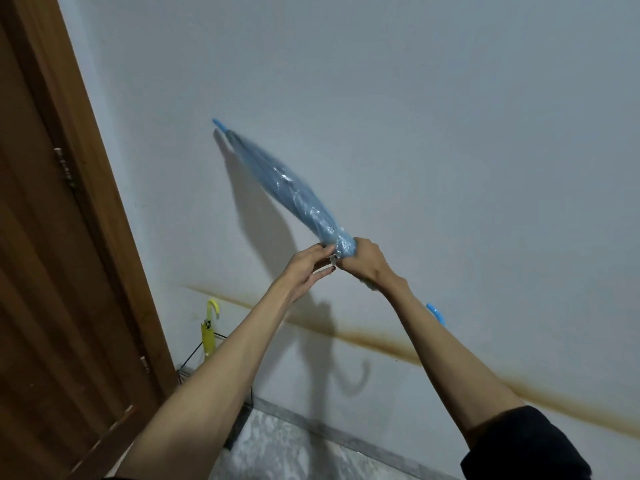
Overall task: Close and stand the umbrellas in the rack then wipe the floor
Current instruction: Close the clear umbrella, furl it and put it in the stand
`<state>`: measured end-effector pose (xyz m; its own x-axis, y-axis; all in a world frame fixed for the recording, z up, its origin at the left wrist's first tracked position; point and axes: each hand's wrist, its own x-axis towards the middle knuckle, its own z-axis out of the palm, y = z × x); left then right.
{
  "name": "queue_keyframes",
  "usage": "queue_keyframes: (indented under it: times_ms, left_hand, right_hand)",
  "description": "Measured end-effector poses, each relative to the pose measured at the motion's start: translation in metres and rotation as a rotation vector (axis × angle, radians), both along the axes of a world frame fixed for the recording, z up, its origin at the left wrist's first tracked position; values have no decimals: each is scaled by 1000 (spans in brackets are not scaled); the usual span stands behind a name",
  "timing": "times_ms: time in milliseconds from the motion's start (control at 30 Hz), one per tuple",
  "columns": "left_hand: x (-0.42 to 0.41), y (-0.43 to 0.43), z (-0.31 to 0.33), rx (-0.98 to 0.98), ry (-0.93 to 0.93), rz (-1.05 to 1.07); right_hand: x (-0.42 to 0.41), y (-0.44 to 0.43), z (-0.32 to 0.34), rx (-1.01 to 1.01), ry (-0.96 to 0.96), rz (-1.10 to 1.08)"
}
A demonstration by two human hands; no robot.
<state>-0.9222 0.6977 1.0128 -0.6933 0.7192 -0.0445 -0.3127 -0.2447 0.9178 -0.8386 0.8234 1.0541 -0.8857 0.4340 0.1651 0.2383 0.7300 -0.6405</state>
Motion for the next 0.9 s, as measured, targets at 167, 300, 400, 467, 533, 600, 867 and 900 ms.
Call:
queue_keyframes:
  times_ms: [167,300,400,467,533,600,867,900]
  left_hand:
    - [0,0,3,-144,64,122]
    - [-8,-7,1,-140,7,101]
    - [-9,-14,0,-115,-5,40]
    - [-8,-15,0,-115,8,25]
    - [-6,-15,1,-107,3,70]
    - [-4,-10,1,-63,-28,90]
    - [9,5,18,349,-314,-116]
    - [9,6,20,342,-302,-110]
  right_hand:
    - [6,-2,2,-329,4,82]
    - [13,6,8,-452,-32,111]
    - [18,15,13,-534,-49,136]
    - [18,17,15,-640,-89,160]
    - [17,16,15,-788,-146,216]
    - [16,14,15,-934,-198,308]
    - [7,19,4,-1587,-387,711]
    - [8,18,5,-1576,-390,704]
